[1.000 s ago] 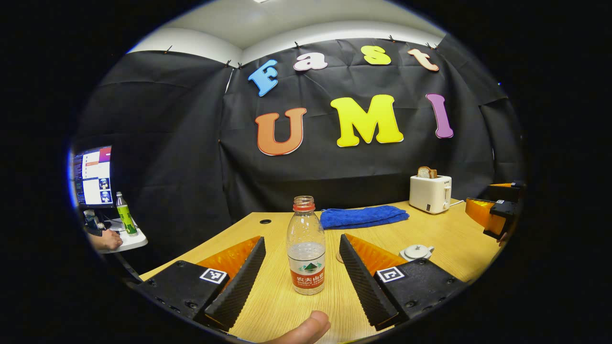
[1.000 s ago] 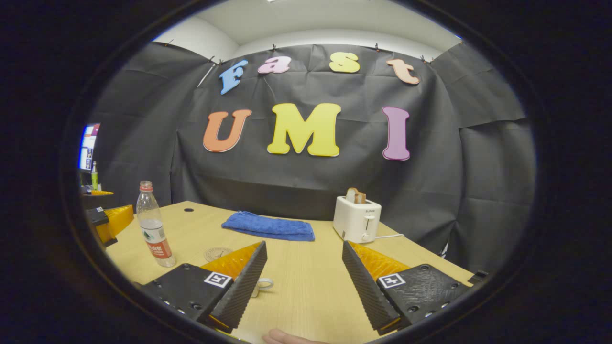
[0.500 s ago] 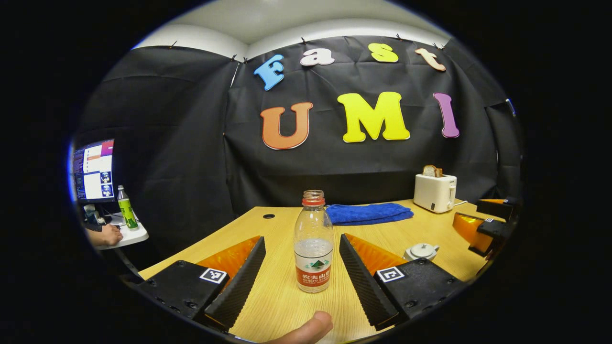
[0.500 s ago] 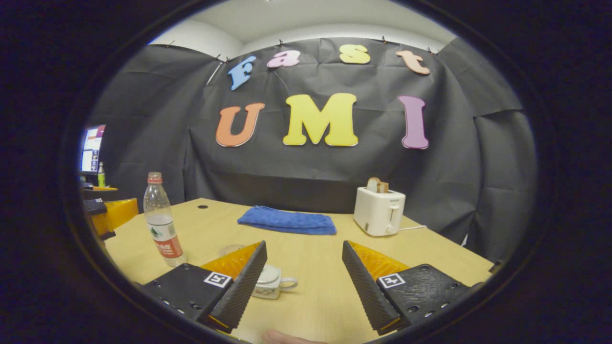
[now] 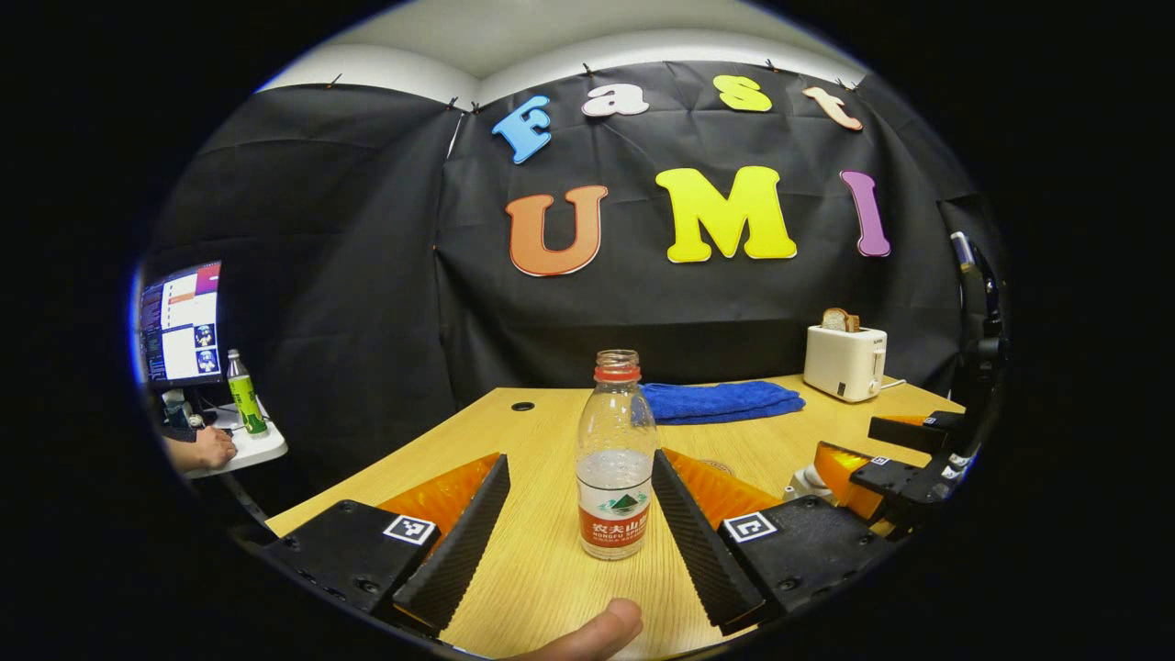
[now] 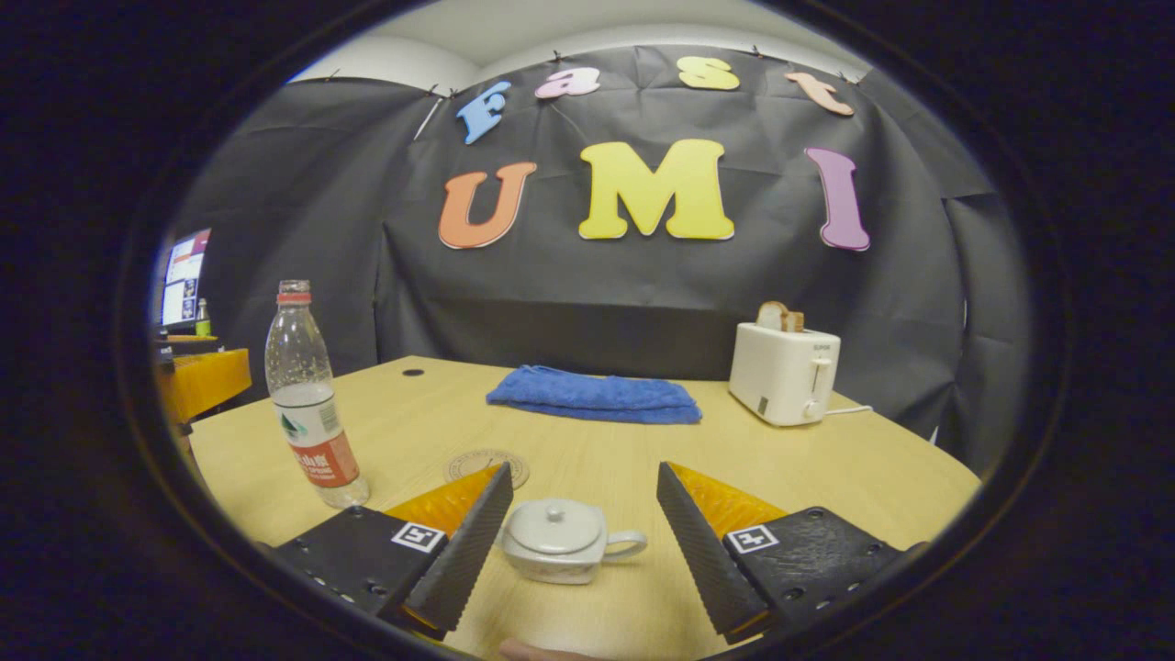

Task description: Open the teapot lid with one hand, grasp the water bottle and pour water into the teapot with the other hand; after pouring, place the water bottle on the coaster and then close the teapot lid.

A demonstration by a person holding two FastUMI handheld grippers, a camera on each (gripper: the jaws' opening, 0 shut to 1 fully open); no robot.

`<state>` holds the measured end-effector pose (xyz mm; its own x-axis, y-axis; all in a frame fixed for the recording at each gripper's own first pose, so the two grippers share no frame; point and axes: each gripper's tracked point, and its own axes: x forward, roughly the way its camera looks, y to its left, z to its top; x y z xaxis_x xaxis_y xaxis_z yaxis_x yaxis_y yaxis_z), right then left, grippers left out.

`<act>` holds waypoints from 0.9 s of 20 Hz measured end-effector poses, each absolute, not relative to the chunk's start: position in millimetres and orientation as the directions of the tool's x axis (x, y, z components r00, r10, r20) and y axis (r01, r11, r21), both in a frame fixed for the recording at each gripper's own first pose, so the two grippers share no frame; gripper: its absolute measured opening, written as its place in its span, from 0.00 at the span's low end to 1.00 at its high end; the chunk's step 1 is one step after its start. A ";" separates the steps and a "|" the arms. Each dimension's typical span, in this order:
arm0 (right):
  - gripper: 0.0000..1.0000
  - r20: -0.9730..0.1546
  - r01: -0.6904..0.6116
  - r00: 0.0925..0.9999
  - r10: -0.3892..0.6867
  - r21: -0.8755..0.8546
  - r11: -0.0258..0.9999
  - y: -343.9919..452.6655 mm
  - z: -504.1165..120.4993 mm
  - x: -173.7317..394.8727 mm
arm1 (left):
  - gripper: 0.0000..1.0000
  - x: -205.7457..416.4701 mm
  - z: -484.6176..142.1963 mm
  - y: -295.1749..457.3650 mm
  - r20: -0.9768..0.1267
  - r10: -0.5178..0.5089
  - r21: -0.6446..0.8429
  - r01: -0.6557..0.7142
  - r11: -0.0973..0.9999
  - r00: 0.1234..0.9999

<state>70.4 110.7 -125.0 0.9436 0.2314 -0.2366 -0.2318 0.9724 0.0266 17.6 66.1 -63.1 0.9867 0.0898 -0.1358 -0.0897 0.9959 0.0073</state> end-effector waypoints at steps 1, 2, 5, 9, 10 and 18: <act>0.95 -0.247 -0.236 0.940 0.235 0.025 0.971 112.9 -128.8 73.4 | 0.98 17.6 -63.5 66.6 -0.139 0.092 0.009 -0.092 0.996 0.986; 0.94 -0.249 -0.245 0.937 0.244 0.027 0.969 116.9 -131.3 76.0 | 0.98 18.4 -64.7 68.0 -0.141 0.097 0.011 -0.097 0.995 0.985; 0.87 -0.247 -0.241 0.939 0.240 0.026 0.970 118.7 -135.9 79.8 | 0.98 21.5 -68.6 72.5 -0.145 0.118 0.013 -0.118 0.993 0.982; 0.56 -0.237 -0.259 0.934 0.268 0.069 0.963 123.6 -137.6 80.8 | 0.98 22.4 -69.1 73.6 -0.144 0.119 0.009 -0.119 0.993 0.982; 0.47 -0.237 -0.268 0.930 0.281 0.085 0.960 127.0 -138.5 81.2 | 0.98 23.0 -68.6 73.9 -0.142 0.120 0.008 -0.120 0.993 0.983; 0.11 -0.241 -0.286 0.926 0.290 0.055 0.957 131.3 -143.9 79.9 | 0.98 22.9 -68.2 71.4 -0.139 0.113 0.020 -0.111 0.994 0.984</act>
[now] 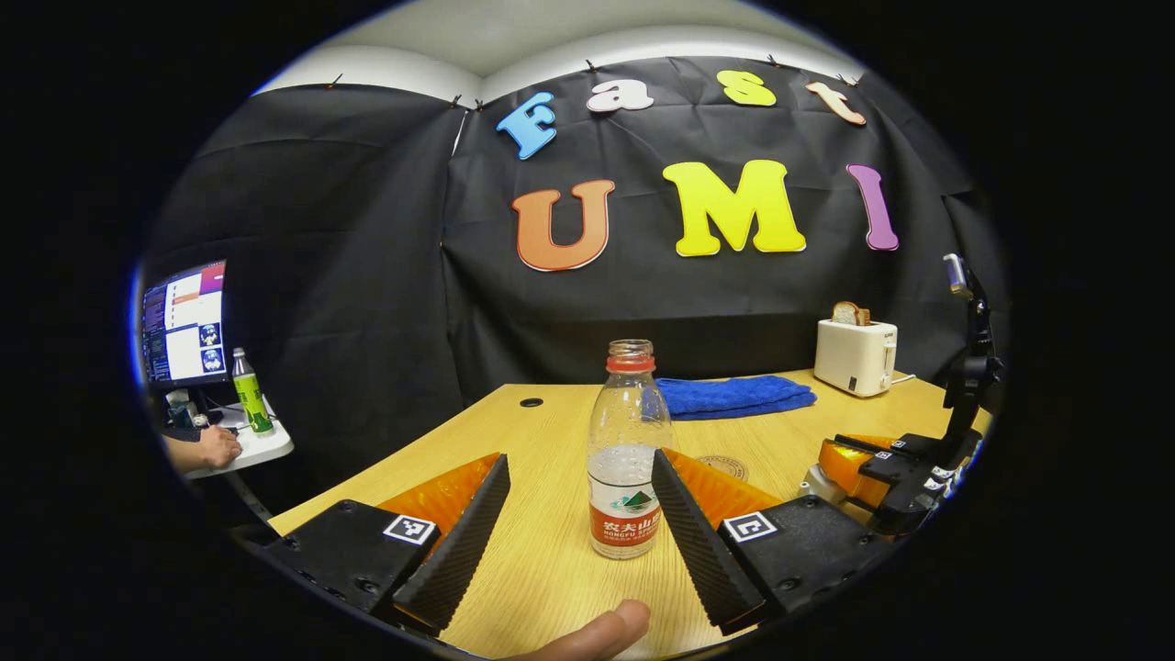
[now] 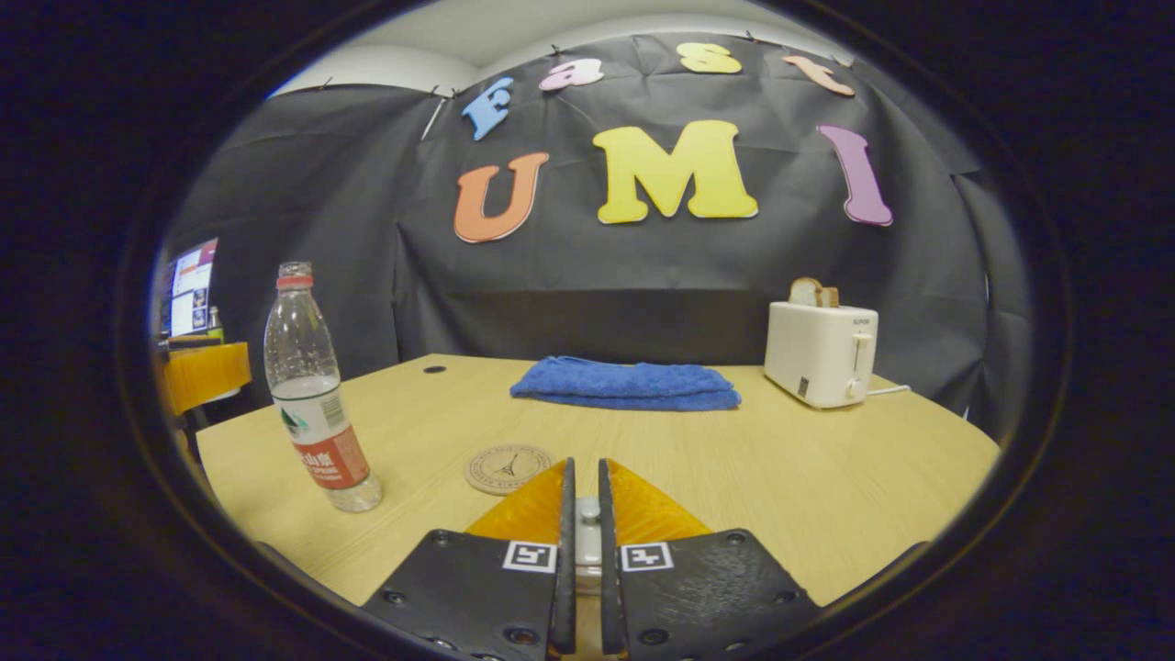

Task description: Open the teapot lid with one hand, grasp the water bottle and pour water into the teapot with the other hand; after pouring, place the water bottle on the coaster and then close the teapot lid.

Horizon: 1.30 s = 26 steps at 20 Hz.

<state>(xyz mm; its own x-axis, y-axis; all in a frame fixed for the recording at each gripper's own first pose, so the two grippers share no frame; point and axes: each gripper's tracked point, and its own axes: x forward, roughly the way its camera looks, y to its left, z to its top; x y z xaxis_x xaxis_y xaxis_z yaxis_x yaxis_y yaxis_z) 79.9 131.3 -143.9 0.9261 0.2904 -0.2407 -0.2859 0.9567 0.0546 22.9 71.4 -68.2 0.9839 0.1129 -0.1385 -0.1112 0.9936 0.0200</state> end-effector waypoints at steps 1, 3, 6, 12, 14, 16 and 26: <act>0.11 -0.243 -0.282 0.929 0.280 0.027 0.959 131.9 -143.9 80.6 | 0.98 22.4 -68.1 70.5 -0.139 0.110 0.019 -0.108 0.994 0.984; 0.06 -0.238 -0.266 0.937 0.256 -0.011 0.964 128.7 -140.4 81.6 | 0.98 23.3 -69.5 71.0 -0.141 0.104 0.015 -0.103 0.995 0.985; 0.00 -0.230 -0.266 0.939 0.257 -0.012 0.964 130.6 -140.6 81.3 | 0.98 24.1 -72.7 70.3 -0.148 0.095 0.005 -0.095 0.995 0.984; 0.00 -0.186 -0.263 0.948 0.260 0.008 0.965 129.3 -122.5 77.8 | 0.98 29.7 -83.9 64.0 -0.179 0.044 -0.038 -0.052 0.998 0.983; 0.00 -0.159 -0.253 0.955 0.252 0.013 0.967 123.5 -107.0 76.1 | 0.98 31.3 -88.6 59.8 -0.187 0.030 -0.044 -0.039 0.998 0.982; 0.00 -0.133 -0.244 0.961 0.243 0.014 0.970 116.0 -94.7 72.6 | 0.98 32.6 -91.4 52.1 -0.187 0.003 -0.059 -0.015 0.998 0.982; 0.00 -0.054 -0.217 0.975 0.217 -0.011 0.976 83.1 -51.9 48.7 | 0.98 61.2 -104.4 40.7 -0.107 -0.062 -0.042 0.058 0.997 0.992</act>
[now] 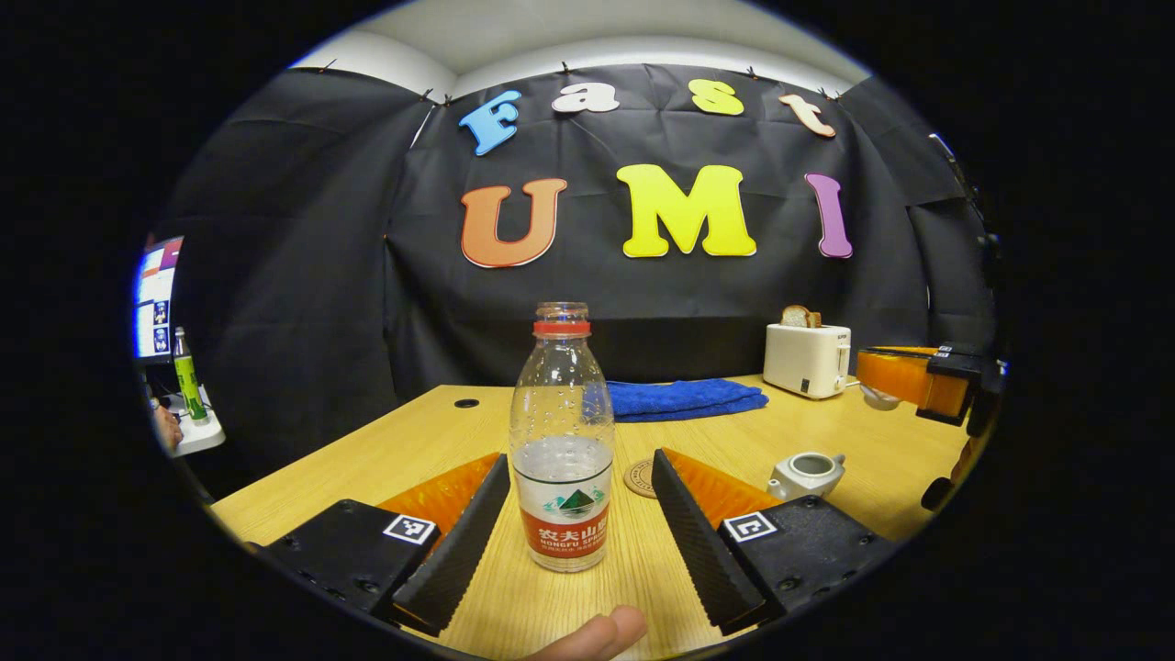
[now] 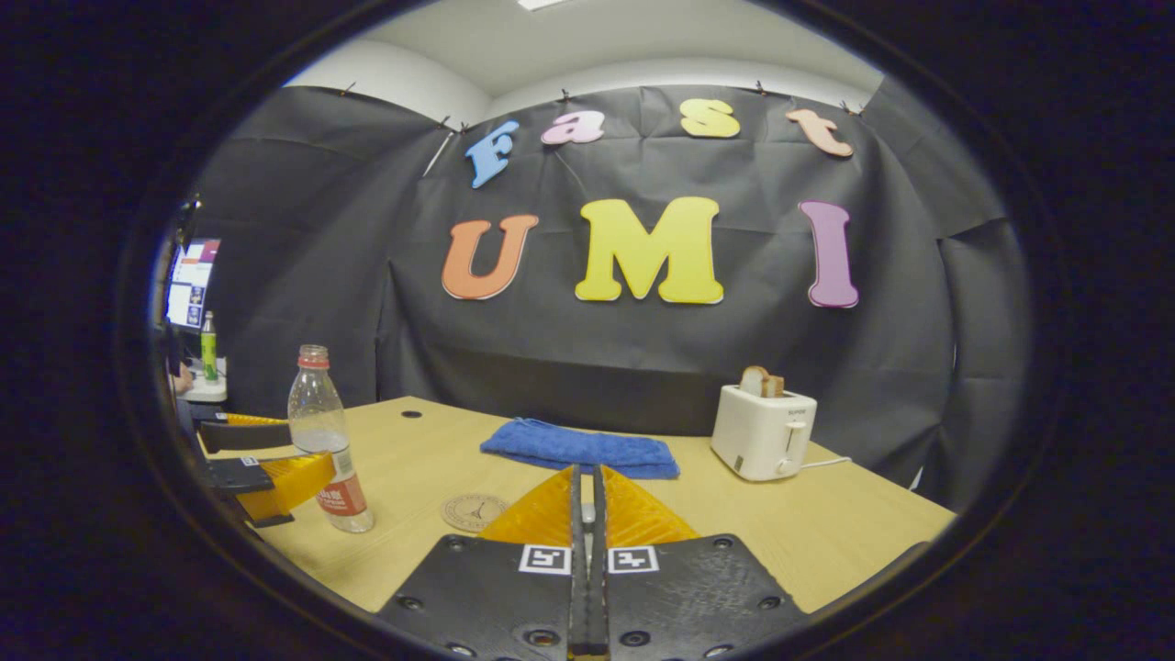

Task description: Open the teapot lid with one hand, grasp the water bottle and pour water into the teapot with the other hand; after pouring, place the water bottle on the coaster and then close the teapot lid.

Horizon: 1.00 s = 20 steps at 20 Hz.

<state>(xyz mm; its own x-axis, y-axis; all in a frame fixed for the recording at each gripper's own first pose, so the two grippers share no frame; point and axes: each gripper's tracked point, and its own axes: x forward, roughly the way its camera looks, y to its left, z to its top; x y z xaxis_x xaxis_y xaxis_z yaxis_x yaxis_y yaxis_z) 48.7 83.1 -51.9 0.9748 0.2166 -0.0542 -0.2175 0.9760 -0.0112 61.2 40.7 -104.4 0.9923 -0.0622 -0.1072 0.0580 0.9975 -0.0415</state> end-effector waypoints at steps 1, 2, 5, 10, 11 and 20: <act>0.00 -0.049 -0.216 0.975 0.215 -0.010 0.976 80.5 -49.3 46.4 | 0.98 65.5 -106.3 44.3 -0.115 -0.050 -0.047 0.045 0.998 0.992; 0.00 -0.045 -0.216 0.976 0.215 -0.009 0.976 78.5 -47.7 44.2 | 0.98 70.1 -104.3 46.4 -0.113 -0.043 -0.053 0.037 0.998 0.993; 0.00 -0.041 -0.222 0.974 0.221 -0.010 0.975 77.1 -44.6 41.7 | 0.98 87.2 -103.4 43.0 -0.108 -0.055 -0.063 0.049 0.997 0.993; 0.00 -0.040 -0.214 0.976 0.214 -0.002 0.977 70.5 -44.4 43.5 | 0.94 100.1 -118.3 38.2 -0.154 -0.088 -0.059 0.080 0.995 0.984; 0.00 -0.046 -0.211 0.976 0.211 0.001 0.978 68.8 -45.8 44.6 | 0.89 99.9 -117.6 39.5 -0.147 -0.081 -0.051 0.075 0.996 0.986; 0.00 -0.066 -0.195 0.979 0.195 0.001 0.981 60.4 -51.0 49.6 | 0.76 85.3 -106.3 37.0 -0.159 -0.049 0.121 0.068 0.990 0.986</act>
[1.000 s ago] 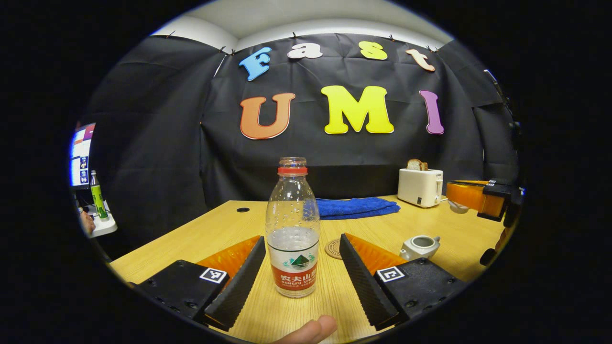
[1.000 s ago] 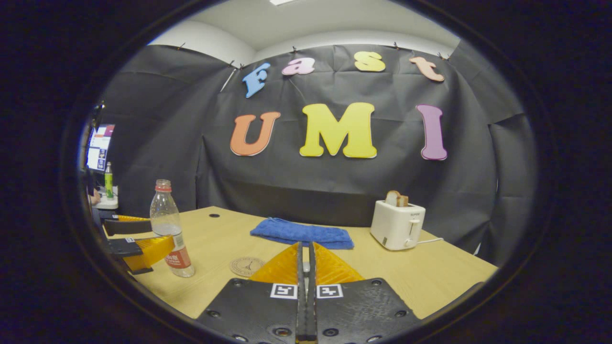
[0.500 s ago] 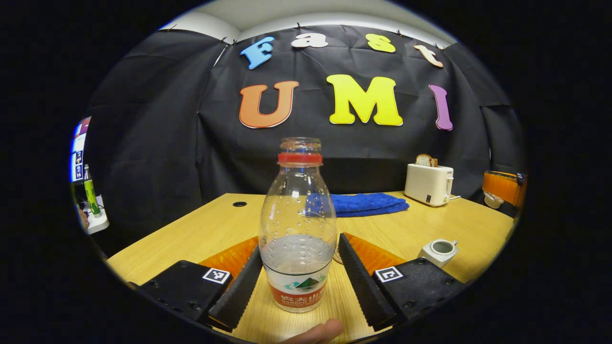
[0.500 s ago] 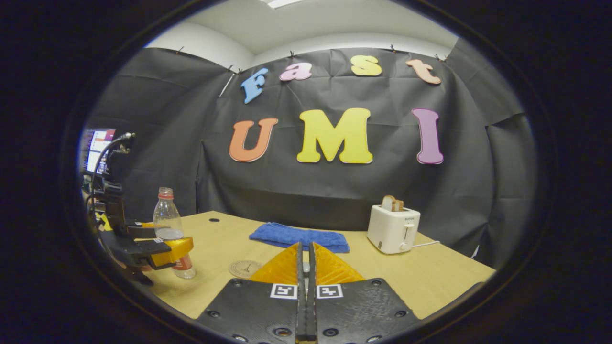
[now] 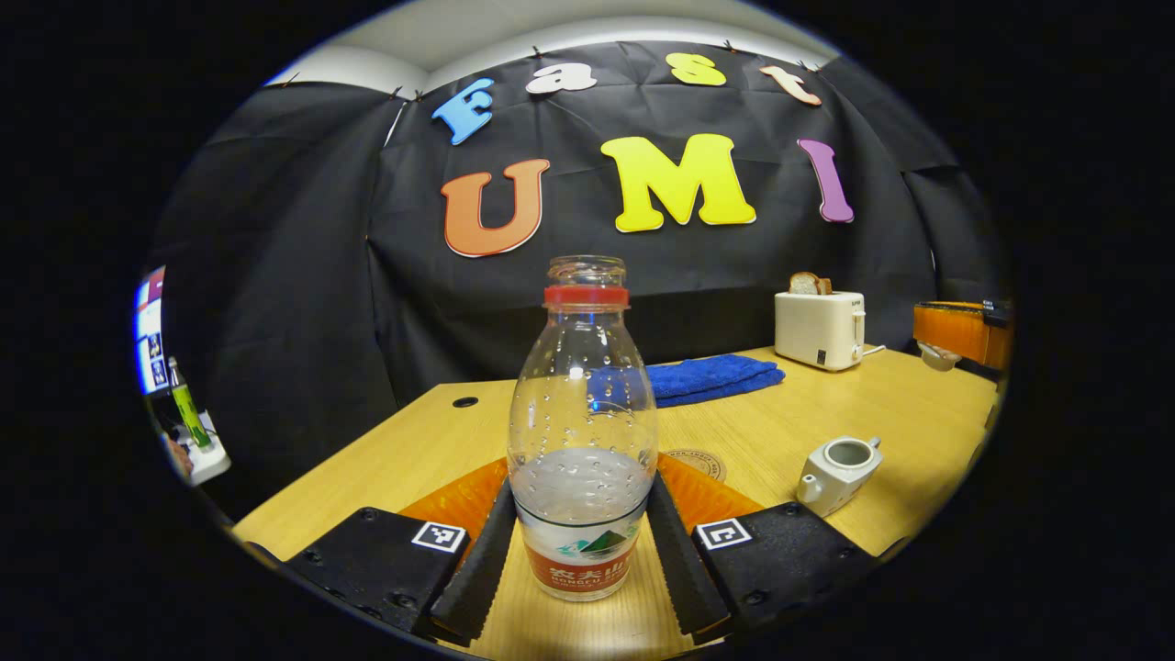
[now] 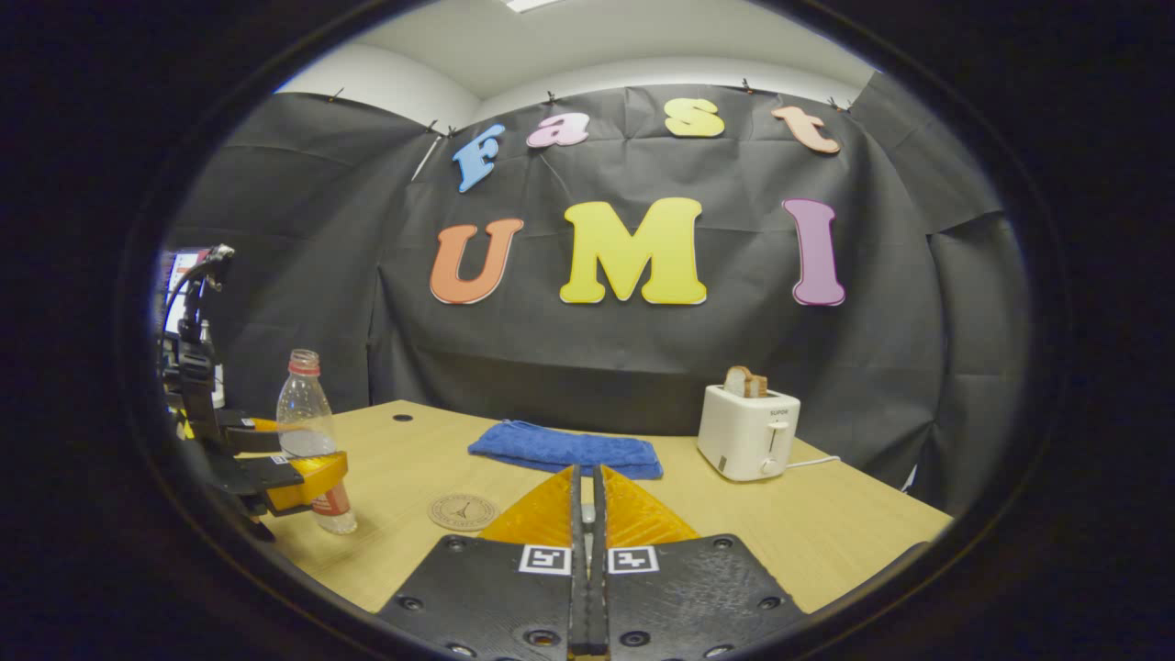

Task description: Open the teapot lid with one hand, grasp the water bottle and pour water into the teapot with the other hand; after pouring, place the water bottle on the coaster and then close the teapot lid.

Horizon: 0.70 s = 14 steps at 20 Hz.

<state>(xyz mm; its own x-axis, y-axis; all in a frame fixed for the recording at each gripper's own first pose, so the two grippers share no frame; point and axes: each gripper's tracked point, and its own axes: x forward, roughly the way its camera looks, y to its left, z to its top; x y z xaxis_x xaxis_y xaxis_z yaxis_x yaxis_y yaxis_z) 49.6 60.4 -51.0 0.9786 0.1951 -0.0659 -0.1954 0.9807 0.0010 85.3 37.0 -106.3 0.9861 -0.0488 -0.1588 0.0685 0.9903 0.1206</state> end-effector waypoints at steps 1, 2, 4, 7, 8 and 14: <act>0.00 -0.068 -0.193 0.979 0.192 -0.001 0.981 58.5 -51.6 50.0 | 0.76 84.6 -104.4 38.2 -0.164 -0.034 0.159 0.061 0.985 0.986; 0.00 -0.072 -0.192 0.979 0.191 -0.001 0.981 57.5 -52.8 50.8 | 0.76 82.9 -103.3 37.9 -0.175 -0.025 0.194 0.059 0.979 0.984; 0.00 -0.083 -0.189 0.979 0.189 0.005 0.982 54.7 -54.4 52.7 | 0.75 81.4 -103.4 36.1 -0.204 -0.015 0.265 0.070 0.962 0.979; 0.00 -0.088 -0.183 0.979 0.183 0.009 0.983 48.6 -54.2 54.9 | 0.75 79.9 -102.9 34.7 -0.219 0.002 0.419 0.092 0.903 0.976; 0.00 -0.091 -0.180 0.979 0.180 0.009 0.984 46.2 -54.9 56.0 | 0.75 80.6 -102.2 34.6 -0.218 0.011 0.478 0.097 0.873 0.976; 0.00 -0.087 -0.166 0.982 0.166 0.007 0.986 35.2 -51.8 57.8 | 0.74 81.2 -100.1 35.4 -0.237 0.050 0.699 0.135 0.702 0.970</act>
